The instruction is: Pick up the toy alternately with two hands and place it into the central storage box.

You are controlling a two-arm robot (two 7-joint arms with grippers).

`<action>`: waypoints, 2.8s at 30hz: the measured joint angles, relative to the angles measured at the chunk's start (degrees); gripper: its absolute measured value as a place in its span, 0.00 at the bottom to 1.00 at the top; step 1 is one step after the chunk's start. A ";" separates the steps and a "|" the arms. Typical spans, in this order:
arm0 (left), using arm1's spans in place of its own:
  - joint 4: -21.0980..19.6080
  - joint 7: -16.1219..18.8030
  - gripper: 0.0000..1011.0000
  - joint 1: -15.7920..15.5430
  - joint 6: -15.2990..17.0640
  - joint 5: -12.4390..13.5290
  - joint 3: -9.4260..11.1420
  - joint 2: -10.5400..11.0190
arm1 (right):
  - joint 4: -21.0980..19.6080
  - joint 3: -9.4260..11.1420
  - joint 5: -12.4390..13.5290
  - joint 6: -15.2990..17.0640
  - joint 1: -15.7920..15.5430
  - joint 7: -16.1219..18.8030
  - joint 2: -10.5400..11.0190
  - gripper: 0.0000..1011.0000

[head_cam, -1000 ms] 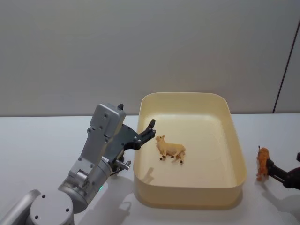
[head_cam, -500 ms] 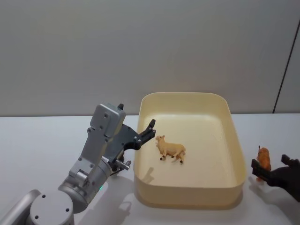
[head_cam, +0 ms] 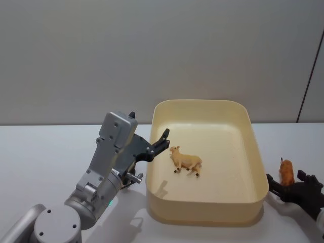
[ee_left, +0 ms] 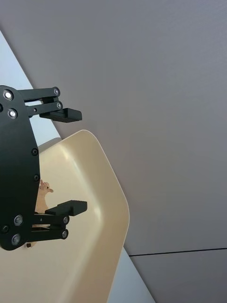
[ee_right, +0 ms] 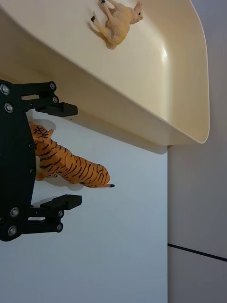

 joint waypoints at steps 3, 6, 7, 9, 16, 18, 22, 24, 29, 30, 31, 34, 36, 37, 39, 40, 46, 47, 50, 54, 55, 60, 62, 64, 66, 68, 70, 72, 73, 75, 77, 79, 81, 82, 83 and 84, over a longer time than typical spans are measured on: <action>0.00 0.00 0.99 0.00 0.00 0.00 0.00 0.00 | 0.30 -0.14 -0.19 0.05 0.17 -0.26 -0.21 0.98; 0.00 0.00 0.99 0.00 0.00 0.00 0.00 0.00 | 0.60 -0.26 -0.40 0.11 0.35 -0.53 -0.42 0.92; 0.00 0.00 0.99 0.00 0.00 0.00 0.00 0.00 | 0.76 -0.32 -0.47 0.14 0.43 -0.64 -0.52 0.89; 0.00 0.00 0.99 0.00 0.00 0.00 0.00 0.00 | 0.85 -0.36 -0.54 0.15 0.50 -0.73 -0.58 0.85; 0.00 0.00 0.99 0.00 0.00 0.00 0.00 0.00 | 1.27 -0.52 -0.80 0.20 0.71 -1.09 -0.87 0.62; 0.00 0.00 0.99 0.00 0.00 0.00 0.00 0.00 | 1.33 -0.55 -0.82 0.21 0.75 -1.13 -0.90 0.58; 0.00 0.00 0.99 0.00 0.00 0.00 0.00 0.00 | 1.39 -0.56 -0.87 0.19 0.79 -1.16 -0.94 0.45; 0.00 0.00 0.99 0.00 0.00 0.00 0.00 0.00 | 1.39 -0.56 -0.88 0.11 0.80 -1.16 -0.95 0.44; 0.00 0.00 0.99 0.00 0.00 0.00 0.00 0.00 | 1.30 -0.51 -0.84 -0.60 0.67 -1.58 -1.03 0.44; 0.00 0.00 0.99 0.00 0.00 0.00 0.00 0.00 | 1.19 -0.46 -0.81 -1.01 0.61 -1.90 -1.06 0.44; 0.00 0.00 0.99 0.00 0.00 0.00 0.00 0.00 | 1.09 -0.41 -0.79 -1.26 0.58 -2.09 -1.08 0.44; 0.00 0.00 0.99 0.00 0.00 0.00 0.00 0.00 | 0.50 -0.22 -0.64 -2.85 0.36 -3.19 -1.18 0.44; 0.00 0.00 0.99 0.00 0.00 0.00 0.00 0.00 | 0.36 -0.16 -0.60 -3.26 0.32 -3.38 -1.20 0.44; 0.00 0.00 0.99 0.00 0.00 0.00 0.00 0.00 | 0.05 -0.07 -0.52 -3.89 0.25 -3.84 -1.22 0.44; 0.00 0.00 0.99 0.00 0.00 0.00 0.00 0.00 | -0.59 0.14 -0.39 -4.83 0.16 -4.45 -1.22 0.44; 0.00 0.00 0.99 0.00 0.00 0.00 0.00 0.00 | -1.10 0.26 -0.29 -5.37 0.14 -4.77 -1.23 0.44; 0.00 0.00 0.99 0.00 0.00 0.00 0.00 0.00 | -3.45 0.78 0.55 -6.47 0.44 -5.25 -1.14 0.44; 0.00 0.00 0.99 0.00 0.00 0.00 0.00 0.00 | -3.77 0.83 0.68 -6.48 0.54 -5.23 -1.13 0.44; 0.00 0.00 0.99 0.00 0.00 0.00 0.00 0.00 | -4.87 0.99 1.20 -6.40 1.14 -4.64 -1.11 0.44; 0.00 0.00 0.99 0.00 0.00 0.00 0.00 0.00 | -5.77 0.96 1.65 -5.53 2.47 -3.02 -1.33 0.44; 0.00 0.00 0.99 0.00 0.00 0.00 0.00 0.00 | -5.84 0.90 1.69 -5.36 2.83 -2.71 -1.43 0.44; 0.00 0.00 0.99 0.00 0.00 0.00 0.00 0.00 | -5.83 0.40 1.69 -3.88 4.69 -0.46 -2.06 0.44; 0.00 0.00 0.99 0.00 0.00 0.00 0.00 0.00 | -5.36 -0.02 1.41 -3.00 5.90 0.75 -2.57 0.44; 0.00 0.00 0.99 0.00 0.00 0.00 0.00 0.00 | -4.90 -0.40 1.15 -2.43 6.84 1.67 -2.98 0.44; 0.00 0.00 0.99 0.00 0.00 0.00 0.00 0.00 | -4.11 -1.03 0.52 -1.41 8.27 3.08 -3.70 0.44; 0.00 0.00 0.99 0.00 0.00 0.00 0.00 0.00 | -2.96 -1.66 -0.17 -0.55 9.68 4.40 -4.47 0.44; 0.00 0.00 0.99 0.00 0.00 0.00 0.00 0.00 | -2.34 -2.01 -0.68 0.04 10.65 5.20 -4.97 0.44; 0.00 0.00 0.99 0.00 0.00 0.00 0.00 0.00 | -0.98 -2.67 -1.45 0.92 12.07 6.37 -5.74 0.48; 0.00 0.00 0.99 0.00 0.00 0.00 0.00 0.00 | -0.66 -2.85 -1.68 1.17 12.45 6.74 -5.95 0.49; 0.00 0.00 0.99 0.00 0.00 0.00 0.00 0.00 | 0.26 -3.35 -2.27 1.78 13.58 7.64 -6.54 0.57; 0.00 0.00 0.99 0.00 0.00 0.00 0.00 0.00 | 1.02 -3.73 -2.73 2.28 14.44 8.33 -7.00 0.62; 0.00 0.00 0.99 0.00 0.00 0.00 0.00 0.00 | 1.50 -3.96 -3.05 2.64 15.02 8.81 -7.31 0.69; 0.00 0.00 0.99 0.00 0.00 0.00 0.00 0.00 | 2.03 -4.25 -3.38 3.02 15.67 9.33 -7.67 0.75; 0.00 0.00 0.99 0.00 0.00 0.00 0.00 0.00 | 2.35 -4.41 -3.59 3.24 16.06 9.63 -7.86 0.79; 0.00 0.00 0.99 0.00 0.00 0.00 0.00 0.00 | 2.50 -4.49 -3.67 3.34 16.24 9.79 -7.97 0.82; 0.00 0.00 0.99 0.00 0.00 0.00 0.00 0.00 | 2.50 -4.49 -3.67 3.34 16.24 9.79 -7.97 0.82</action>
